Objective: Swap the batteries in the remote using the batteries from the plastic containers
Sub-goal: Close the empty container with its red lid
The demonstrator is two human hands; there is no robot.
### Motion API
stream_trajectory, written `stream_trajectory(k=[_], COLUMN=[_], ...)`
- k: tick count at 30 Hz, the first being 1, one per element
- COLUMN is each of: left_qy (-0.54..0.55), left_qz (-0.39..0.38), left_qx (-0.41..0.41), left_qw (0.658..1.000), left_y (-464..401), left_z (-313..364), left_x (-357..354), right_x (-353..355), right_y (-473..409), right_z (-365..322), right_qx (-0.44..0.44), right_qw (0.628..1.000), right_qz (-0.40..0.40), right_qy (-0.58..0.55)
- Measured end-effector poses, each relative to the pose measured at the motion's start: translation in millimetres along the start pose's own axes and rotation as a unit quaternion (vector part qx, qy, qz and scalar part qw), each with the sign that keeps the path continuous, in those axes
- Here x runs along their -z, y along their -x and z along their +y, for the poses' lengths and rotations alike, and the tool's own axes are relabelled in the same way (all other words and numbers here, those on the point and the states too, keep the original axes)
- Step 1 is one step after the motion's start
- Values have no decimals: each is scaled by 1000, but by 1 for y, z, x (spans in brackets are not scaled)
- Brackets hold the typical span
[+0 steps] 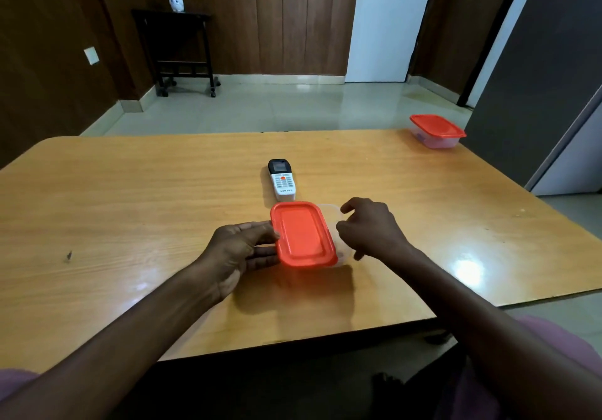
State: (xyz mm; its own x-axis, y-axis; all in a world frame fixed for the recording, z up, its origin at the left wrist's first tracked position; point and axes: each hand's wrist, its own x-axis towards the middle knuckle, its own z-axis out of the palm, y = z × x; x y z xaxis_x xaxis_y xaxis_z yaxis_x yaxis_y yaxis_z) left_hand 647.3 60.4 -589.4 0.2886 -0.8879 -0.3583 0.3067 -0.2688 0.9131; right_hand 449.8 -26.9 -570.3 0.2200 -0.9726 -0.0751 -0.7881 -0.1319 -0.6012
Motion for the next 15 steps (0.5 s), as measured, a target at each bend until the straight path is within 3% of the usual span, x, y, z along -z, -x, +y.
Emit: stream_trajectory(k=[3, 7, 15], left_qy=[-7, -32, -45], left_qz=[12, 29, -1], left_qx=[6, 11, 45], left_qw=[1000, 999, 998], left_y=[0, -1, 3], left_z=[1, 2, 8], left_x=[3, 11, 16], right_x=[-6, -11, -21], right_y=[5, 9, 7], right_z=[-9, -17, -14], right_qx=[-17, -22, 35], right_qw=[991, 978, 994], right_qz=[-62, -84, -34], right_qy=[-121, -190, -95])
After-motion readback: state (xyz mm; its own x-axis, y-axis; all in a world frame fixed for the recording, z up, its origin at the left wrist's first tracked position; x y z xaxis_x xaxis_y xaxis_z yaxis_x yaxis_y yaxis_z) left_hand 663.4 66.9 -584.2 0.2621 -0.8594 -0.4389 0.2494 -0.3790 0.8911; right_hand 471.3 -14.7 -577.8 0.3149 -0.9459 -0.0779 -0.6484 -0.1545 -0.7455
